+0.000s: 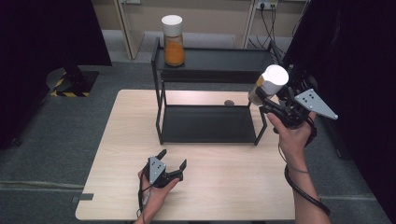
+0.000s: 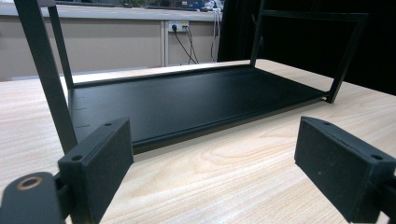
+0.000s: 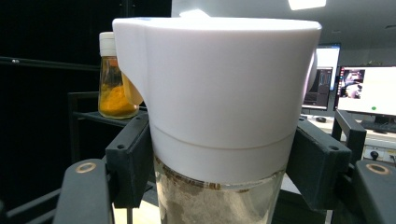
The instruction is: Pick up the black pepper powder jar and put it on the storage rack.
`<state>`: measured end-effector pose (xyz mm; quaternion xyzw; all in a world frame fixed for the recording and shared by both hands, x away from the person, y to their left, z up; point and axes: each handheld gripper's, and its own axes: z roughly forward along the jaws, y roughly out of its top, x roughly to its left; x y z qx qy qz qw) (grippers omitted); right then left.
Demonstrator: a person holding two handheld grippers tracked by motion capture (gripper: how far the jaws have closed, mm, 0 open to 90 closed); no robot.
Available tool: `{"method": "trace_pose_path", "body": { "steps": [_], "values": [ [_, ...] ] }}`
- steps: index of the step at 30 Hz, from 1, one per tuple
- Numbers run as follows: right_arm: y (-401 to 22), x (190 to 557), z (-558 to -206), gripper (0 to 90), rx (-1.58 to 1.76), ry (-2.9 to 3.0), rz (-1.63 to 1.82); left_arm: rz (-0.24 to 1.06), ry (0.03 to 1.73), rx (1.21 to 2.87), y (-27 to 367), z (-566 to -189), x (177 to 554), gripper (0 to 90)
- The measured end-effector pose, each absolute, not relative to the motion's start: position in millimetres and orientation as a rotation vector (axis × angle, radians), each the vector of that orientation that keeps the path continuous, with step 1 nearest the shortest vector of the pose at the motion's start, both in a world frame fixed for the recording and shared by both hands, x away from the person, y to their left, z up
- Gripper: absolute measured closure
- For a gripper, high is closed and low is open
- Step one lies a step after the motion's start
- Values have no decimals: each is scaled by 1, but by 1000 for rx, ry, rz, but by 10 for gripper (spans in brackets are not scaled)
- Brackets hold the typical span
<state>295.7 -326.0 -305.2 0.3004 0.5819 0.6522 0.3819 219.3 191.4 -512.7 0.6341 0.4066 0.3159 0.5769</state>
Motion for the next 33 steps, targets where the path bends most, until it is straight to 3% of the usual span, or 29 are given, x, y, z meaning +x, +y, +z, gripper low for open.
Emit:
{"method": "trace_pose_path", "body": {
  "steps": [33],
  "values": [
    [-318,316,-269,310,782,1445,1647,737,952,1482,192,-513,220,111]
  ]
}}
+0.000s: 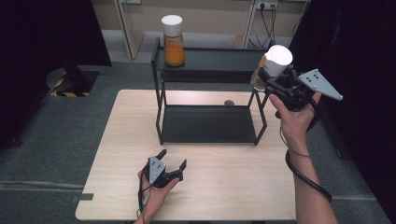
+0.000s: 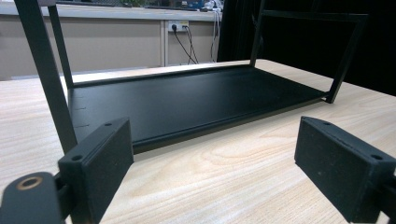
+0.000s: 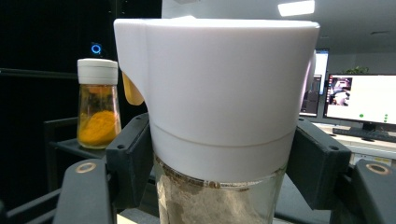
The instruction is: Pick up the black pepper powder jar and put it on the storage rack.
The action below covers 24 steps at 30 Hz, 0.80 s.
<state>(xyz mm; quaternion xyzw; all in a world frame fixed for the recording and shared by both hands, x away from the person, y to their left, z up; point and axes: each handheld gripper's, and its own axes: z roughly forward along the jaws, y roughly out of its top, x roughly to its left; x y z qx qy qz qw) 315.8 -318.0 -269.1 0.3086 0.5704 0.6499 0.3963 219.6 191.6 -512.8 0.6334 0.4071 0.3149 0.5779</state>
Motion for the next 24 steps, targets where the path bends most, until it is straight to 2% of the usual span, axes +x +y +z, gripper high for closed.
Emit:
{"method": "trace_pose_path", "body": {
  "steps": [24],
  "values": [
    [-313,340,-241,310,834,1432,1599,733,955,1481,192,-513,220,111]
  ]
}}
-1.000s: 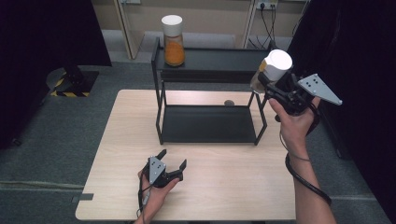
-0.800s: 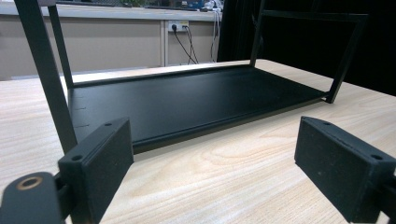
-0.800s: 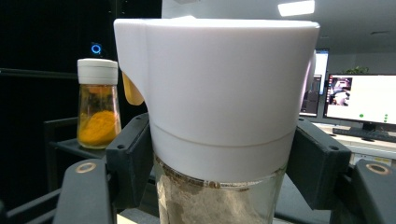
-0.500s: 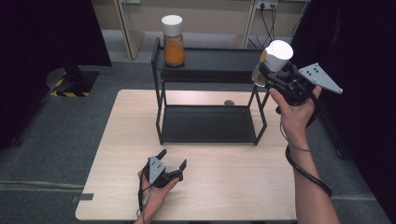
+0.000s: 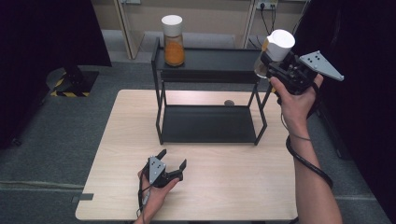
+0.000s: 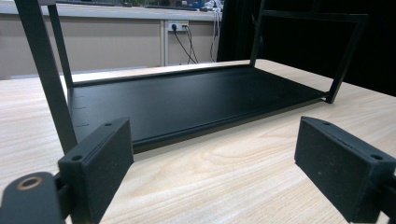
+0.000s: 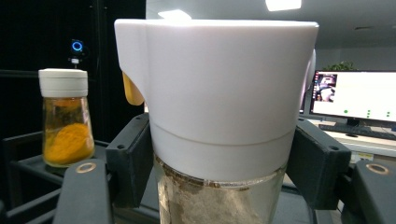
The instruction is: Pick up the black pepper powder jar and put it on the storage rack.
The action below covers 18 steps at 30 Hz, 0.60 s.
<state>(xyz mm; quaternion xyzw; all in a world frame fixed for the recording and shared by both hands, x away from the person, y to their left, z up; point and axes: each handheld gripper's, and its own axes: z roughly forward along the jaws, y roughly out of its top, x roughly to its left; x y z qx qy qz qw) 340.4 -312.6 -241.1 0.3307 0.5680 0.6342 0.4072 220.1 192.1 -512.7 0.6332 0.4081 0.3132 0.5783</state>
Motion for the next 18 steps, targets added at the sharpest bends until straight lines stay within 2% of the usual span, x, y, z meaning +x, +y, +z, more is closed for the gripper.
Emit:
{"method": "trace_pose_path", "body": {
  "steps": [18],
  "values": [
    [-308,360,-229,310,890,1435,1562,728,956,1483,193,-512,221,111]
  ]
}}
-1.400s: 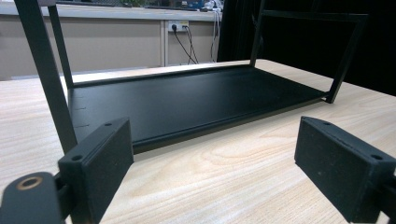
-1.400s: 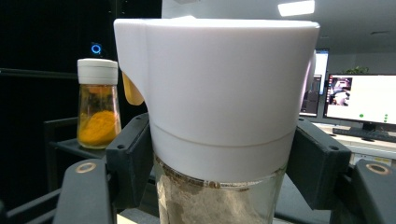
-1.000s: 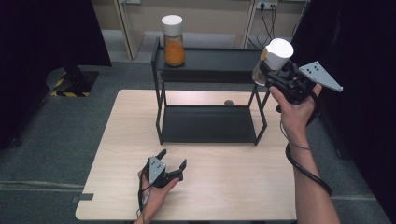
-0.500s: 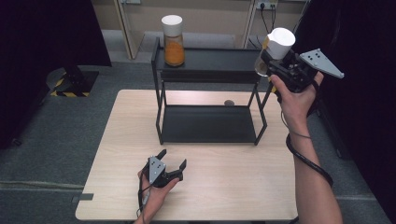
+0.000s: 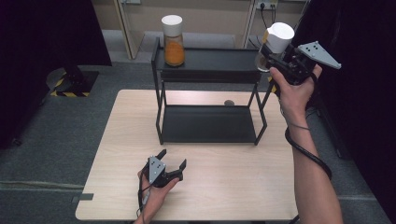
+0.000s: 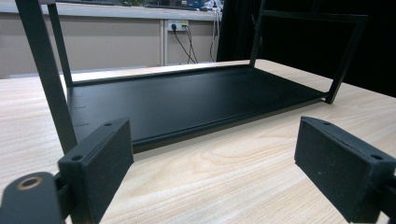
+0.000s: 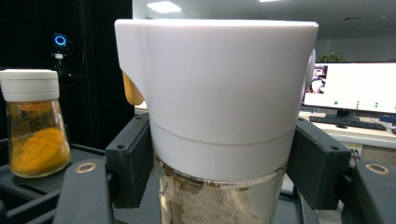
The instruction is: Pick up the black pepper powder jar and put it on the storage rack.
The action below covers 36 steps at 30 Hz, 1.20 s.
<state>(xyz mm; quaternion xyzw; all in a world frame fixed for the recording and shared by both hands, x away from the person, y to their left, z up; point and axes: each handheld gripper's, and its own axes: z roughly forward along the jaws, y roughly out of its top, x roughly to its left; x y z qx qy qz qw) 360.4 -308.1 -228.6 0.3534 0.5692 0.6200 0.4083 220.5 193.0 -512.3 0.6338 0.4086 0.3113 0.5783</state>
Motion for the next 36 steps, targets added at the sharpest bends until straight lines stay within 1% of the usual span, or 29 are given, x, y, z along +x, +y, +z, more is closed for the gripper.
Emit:
{"method": "trace_pose_path", "body": {
  "steps": [36],
  "values": [
    [-307,387,-212,310,958,1458,1490,726,956,1486,193,-512,221,111]
  ]
}}
